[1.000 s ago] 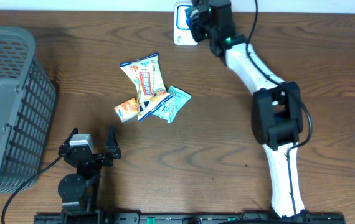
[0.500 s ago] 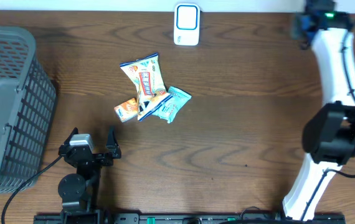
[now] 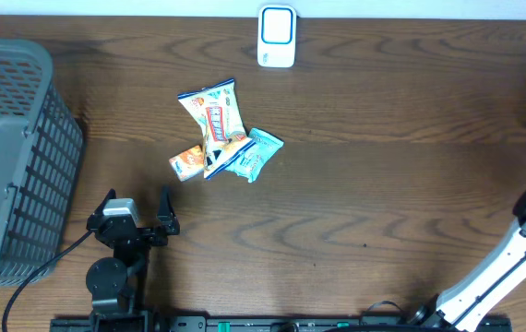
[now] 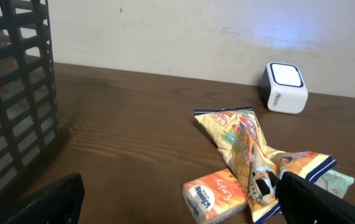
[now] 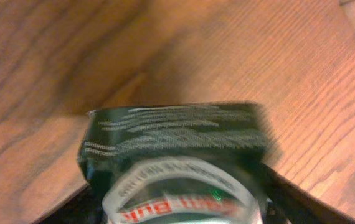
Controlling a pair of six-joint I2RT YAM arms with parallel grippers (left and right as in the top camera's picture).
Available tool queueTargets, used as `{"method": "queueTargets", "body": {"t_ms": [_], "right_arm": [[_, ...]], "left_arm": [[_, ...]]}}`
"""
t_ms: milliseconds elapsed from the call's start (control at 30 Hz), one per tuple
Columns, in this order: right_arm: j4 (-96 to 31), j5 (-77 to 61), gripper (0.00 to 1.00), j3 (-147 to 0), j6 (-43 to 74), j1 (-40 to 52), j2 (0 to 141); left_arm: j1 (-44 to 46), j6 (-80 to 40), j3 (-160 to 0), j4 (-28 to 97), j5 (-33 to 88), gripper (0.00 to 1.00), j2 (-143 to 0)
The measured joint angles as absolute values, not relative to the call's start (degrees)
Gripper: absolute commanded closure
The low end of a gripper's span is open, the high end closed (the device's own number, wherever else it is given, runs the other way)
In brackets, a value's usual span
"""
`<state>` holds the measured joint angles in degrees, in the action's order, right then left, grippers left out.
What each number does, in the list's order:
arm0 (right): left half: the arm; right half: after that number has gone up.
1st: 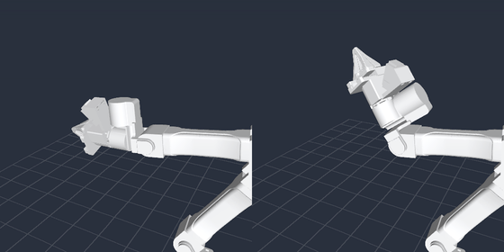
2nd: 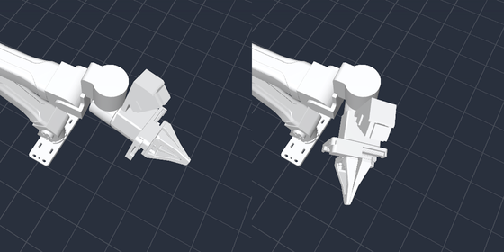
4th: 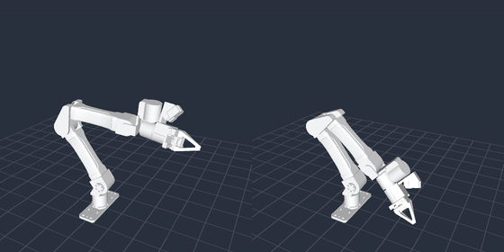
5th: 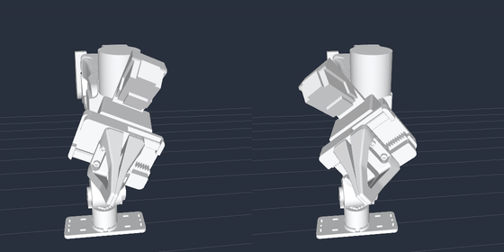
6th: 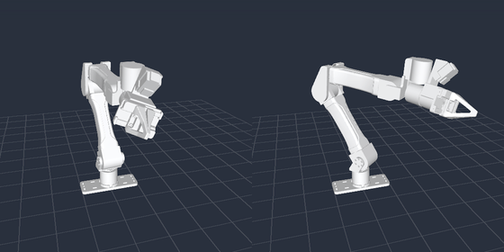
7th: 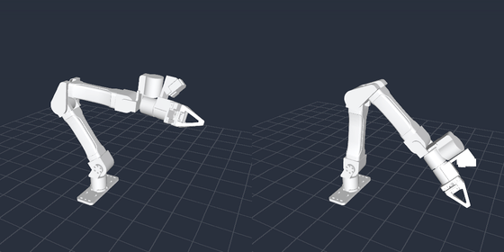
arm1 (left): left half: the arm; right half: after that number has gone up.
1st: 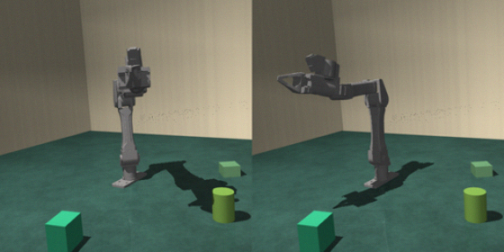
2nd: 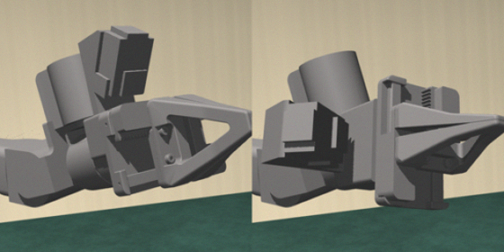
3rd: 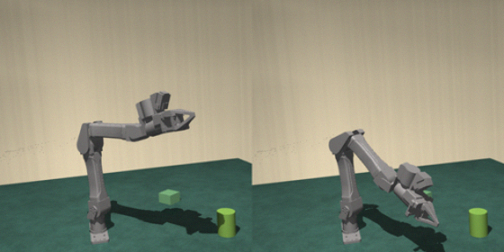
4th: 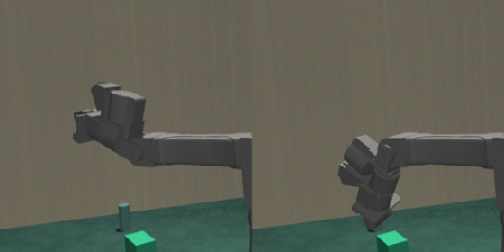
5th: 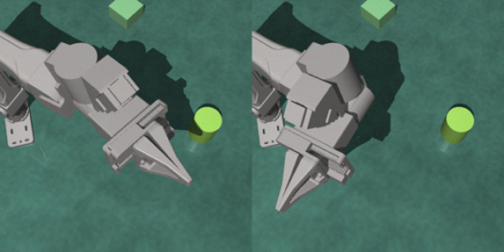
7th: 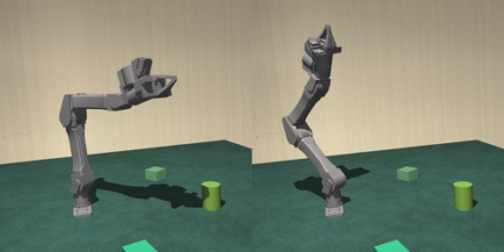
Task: Scan the item barcode
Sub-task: 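Move the tin to the right table edge and release it, then reach the right gripper to the yellow snack bag and grasp it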
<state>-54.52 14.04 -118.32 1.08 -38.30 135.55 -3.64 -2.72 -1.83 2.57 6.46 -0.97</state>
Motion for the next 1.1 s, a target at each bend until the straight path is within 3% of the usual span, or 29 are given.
{"method": "queueTargets", "body": {"t_ms": [333,367,467,533,667,900,933,967,1067,1100], "right_arm": [[-56.47,4.05,0.03,-118.32,3.36,-35.29,130.5],[-57.17,2.04,0.27,-118.32,4.1,-34.28,129.49],[-59.61,-10.11,0.64,-118.34,6.15,-29.67,127.17],[-60.86,-17.82,0.81,-118.34,7.42,-26.09,127.04],[-62.28,-26.39,0.99,-118.32,10.41,-18.13,127.07],[-65.8,-30.13,0.99,-118.32,11.73,-3.18,127.07],[-66.81,-30.24,0.91,-118.32,11.27,-0.93,127.07],[-67.61,-30.15,0.57,-118.32,10.68,0.47,127.07],[-69.34,-26.81,0.25,-118.32,7.81,8.01,127.07],[-69.38,-23.49,0.22,-118.32,6.74,12.34,127.07]], "left_arm": [[-3.64,-2.74,-1.83,2.57,6.46,0.02,-0.97],[-3.64,-2.74,-1.83,2.57,6.46,0.02,-0.97],[-3.64,-2.72,-1.83,2.57,6.46,0.02,-0.97],[-3.64,-2.72,-1.83,2.57,6.46,0.02,-0.97],[-3.64,-2.72,-1.83,2.57,6.46,0.02,-0.97],[-3.64,-2.72,-1.83,2.57,6.48,0.02,-0.97],[-3.64,-2.72,-1.83,2.55,6.46,0.02,-0.97],[-3.64,-2.74,-1.83,2.57,6.44,0.02,-0.97],[-3.64,-2.72,-1.83,2.55,6.46,0.02,-0.97],[-3.64,-2.72,-1.83,2.57,6.46,0.03,-0.97]]}}
